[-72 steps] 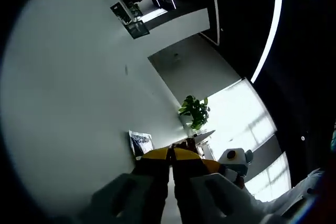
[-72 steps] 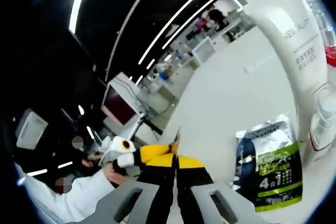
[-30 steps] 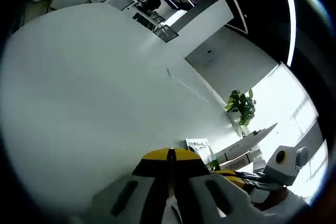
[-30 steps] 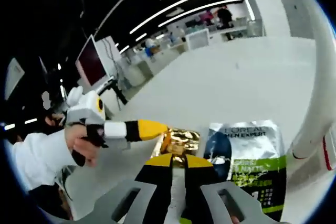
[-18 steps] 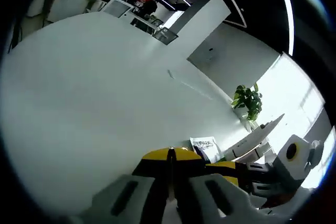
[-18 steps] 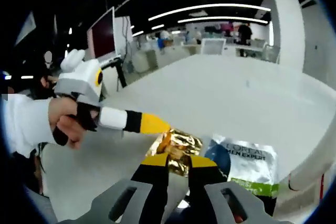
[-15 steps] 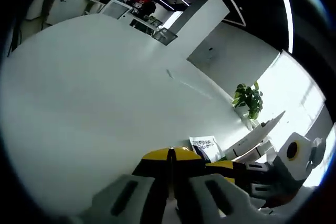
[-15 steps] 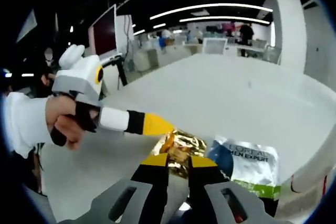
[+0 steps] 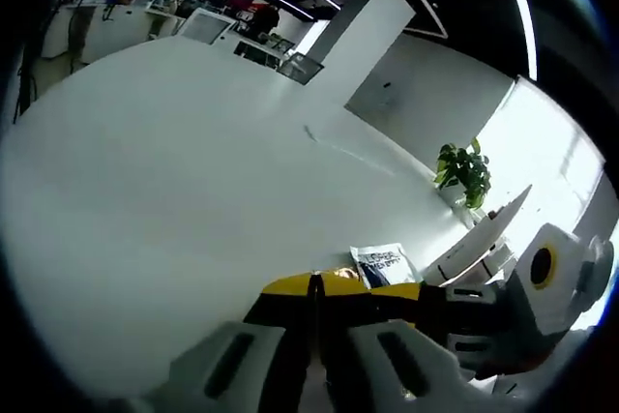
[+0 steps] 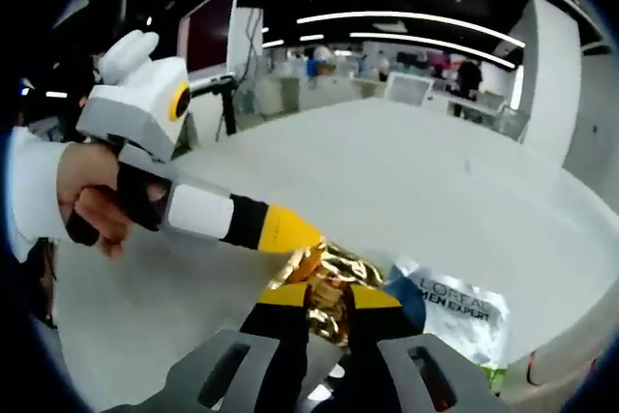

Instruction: Arrange the skincare products in the storage area until every visible bottle or jar stands upright without overlapping.

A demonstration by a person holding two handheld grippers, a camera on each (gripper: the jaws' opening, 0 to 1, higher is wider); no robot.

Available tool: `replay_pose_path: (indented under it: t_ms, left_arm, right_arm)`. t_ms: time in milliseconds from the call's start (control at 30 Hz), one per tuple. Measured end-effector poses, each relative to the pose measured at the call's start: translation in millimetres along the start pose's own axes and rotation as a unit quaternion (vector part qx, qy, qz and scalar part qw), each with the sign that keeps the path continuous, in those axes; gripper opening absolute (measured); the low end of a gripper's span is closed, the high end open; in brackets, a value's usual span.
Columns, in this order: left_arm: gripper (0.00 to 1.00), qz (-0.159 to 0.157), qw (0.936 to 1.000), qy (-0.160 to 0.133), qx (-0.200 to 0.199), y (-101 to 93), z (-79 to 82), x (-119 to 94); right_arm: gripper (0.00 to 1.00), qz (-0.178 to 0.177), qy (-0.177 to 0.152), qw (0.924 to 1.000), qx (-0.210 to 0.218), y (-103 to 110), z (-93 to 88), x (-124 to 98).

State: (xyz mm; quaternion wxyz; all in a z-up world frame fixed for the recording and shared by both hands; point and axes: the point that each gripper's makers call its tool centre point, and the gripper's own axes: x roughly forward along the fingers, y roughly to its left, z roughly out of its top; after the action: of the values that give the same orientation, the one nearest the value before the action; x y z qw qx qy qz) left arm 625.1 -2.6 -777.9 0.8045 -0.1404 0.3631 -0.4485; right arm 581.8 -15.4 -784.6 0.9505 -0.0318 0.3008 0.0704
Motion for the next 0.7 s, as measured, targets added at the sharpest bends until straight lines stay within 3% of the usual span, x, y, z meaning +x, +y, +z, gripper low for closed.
replay_pose_path:
  t_ms: [467, 700]
  left_arm:
    - [0.0, 0.008, 0.9996, 0.007, 0.024, 2.3, -5.2, 0]
    - [0.0, 0.021, 0.9986, -0.011, 0.047, 5.0, 5.5, -6]
  right_arm:
    - [0.15, 0.005, 0.013, 0.9996, -0.023, -2, -6.0, 4]
    - [0.16, -0.001, 0.013, 0.9997, -0.023, -1, -6.0, 4]
